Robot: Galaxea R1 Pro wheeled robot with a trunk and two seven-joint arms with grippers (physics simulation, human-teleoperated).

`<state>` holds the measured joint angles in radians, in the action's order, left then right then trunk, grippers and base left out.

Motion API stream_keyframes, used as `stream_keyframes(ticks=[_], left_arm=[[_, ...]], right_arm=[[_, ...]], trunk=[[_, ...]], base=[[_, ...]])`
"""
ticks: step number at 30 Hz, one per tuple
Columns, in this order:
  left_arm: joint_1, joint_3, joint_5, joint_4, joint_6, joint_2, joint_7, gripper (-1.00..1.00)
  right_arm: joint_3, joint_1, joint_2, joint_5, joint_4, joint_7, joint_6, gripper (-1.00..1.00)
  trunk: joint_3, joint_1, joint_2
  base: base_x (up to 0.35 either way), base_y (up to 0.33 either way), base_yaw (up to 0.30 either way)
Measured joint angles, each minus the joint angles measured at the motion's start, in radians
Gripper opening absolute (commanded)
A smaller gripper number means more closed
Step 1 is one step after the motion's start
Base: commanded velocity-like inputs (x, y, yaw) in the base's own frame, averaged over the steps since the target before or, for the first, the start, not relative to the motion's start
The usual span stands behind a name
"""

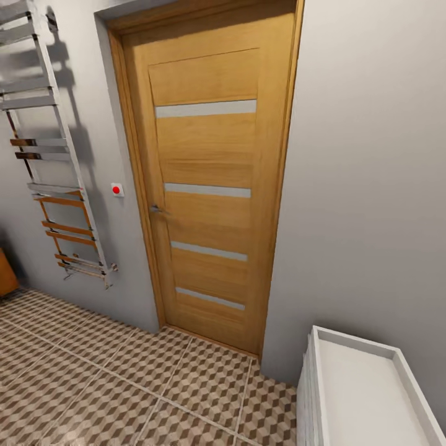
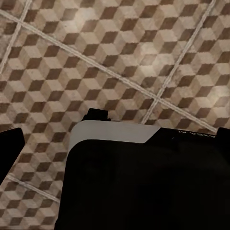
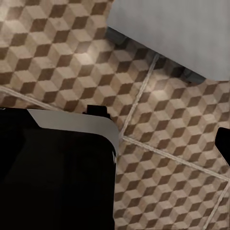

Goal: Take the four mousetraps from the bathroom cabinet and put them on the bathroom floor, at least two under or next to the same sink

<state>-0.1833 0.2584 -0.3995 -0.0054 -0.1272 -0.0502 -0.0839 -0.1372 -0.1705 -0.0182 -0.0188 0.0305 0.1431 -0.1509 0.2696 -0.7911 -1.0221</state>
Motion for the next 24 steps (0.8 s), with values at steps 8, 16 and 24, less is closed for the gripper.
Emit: stream_keyframes(ticks=[8, 16, 24], left_arm=[[0.0, 0.0, 0.0, 0.0, 0.0, 0.0, 0.0, 1.0], [0.0, 0.0, 0.0, 0.0, 0.0, 0.0, 0.0, 1.0], [0.0, 0.0, 0.0, 0.0, 0.0, 0.0, 0.0, 1.0]], right_arm=[[0.0, 0.0, 0.0, -0.004, 0.0, 0.0, -0.005, 1.0], [0.003, 0.0, 0.0, -0.007, 0.0, 0.004, -0.011, 1.0], [0.004, 0.0, 0.0, -0.007, 0.0, 0.004, -0.01, 1.0]], trunk=[[0.0, 0.0, 0.0], [0.0, 0.0, 0.0], [0.0, 0.0, 0.0]], base=[[0.0, 0.0, 0.283], [0.0, 0.0, 0.286], [0.0, 0.0, 0.294]])
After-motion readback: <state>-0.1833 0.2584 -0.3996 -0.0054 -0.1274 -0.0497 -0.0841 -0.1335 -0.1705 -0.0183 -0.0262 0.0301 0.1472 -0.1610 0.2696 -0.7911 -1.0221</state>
